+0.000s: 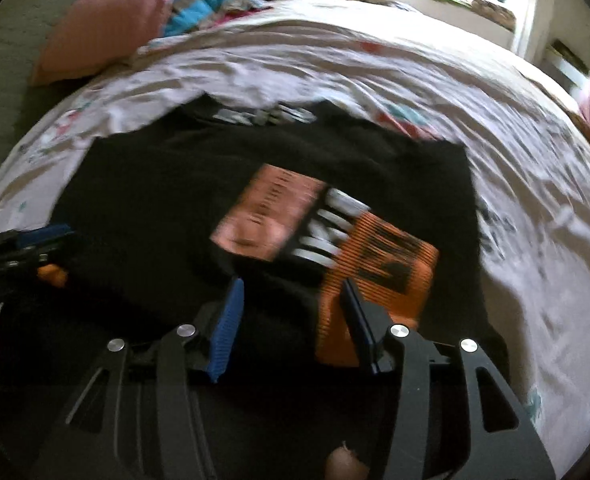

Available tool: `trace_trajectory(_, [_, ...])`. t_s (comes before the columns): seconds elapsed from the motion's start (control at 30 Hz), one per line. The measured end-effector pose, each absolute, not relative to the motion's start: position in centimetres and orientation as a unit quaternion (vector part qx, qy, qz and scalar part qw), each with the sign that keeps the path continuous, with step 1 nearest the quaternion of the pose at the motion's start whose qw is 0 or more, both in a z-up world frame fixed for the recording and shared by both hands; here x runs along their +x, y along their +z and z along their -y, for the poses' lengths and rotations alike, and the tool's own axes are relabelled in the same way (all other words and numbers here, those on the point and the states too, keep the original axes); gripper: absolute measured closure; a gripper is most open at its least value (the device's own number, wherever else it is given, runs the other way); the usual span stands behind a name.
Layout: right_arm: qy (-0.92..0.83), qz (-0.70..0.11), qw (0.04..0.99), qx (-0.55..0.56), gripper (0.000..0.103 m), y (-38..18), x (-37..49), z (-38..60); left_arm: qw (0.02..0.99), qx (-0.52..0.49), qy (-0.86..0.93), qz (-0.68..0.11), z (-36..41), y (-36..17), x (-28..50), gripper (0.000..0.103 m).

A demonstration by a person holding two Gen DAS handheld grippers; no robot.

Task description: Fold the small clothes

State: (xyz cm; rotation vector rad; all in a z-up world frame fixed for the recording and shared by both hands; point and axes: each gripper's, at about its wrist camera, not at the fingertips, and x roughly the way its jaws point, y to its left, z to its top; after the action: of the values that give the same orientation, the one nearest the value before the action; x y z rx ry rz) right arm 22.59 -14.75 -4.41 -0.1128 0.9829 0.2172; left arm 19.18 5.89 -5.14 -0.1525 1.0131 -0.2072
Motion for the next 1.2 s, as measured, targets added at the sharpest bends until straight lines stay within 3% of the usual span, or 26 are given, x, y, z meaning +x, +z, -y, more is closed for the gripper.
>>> trace_trajectory(0.37, [0.106,-0.458,0.882,-0.026,0.048,-4.1,21.7,15.9,0.87,-0.061,-0.096,-0.48,-5.6,-5.0,19.0,0.069])
trace_trajectory(0.87, [0.122,-0.425,0.897,-0.021,0.037,-1.6,18.9,15.7,0.881,-0.055,-0.106,-0.457,-5.3,-3.2,16.3,0.069])
trace_trajectory(1.03, [0.119,-0.409,0.904,-0.017,0.026,-0.6,18.2,15.8,0.887,-0.065,-0.104,-0.445,-5.7,-2.4,15.8,0.062])
trace_trajectory(1.2, [0.121,-0.388,0.913,-0.017,0.013,0.3,17.3,15.7,0.894,-0.08,-0.092,-0.431,-6.7,-1.2,15.2,0.046])
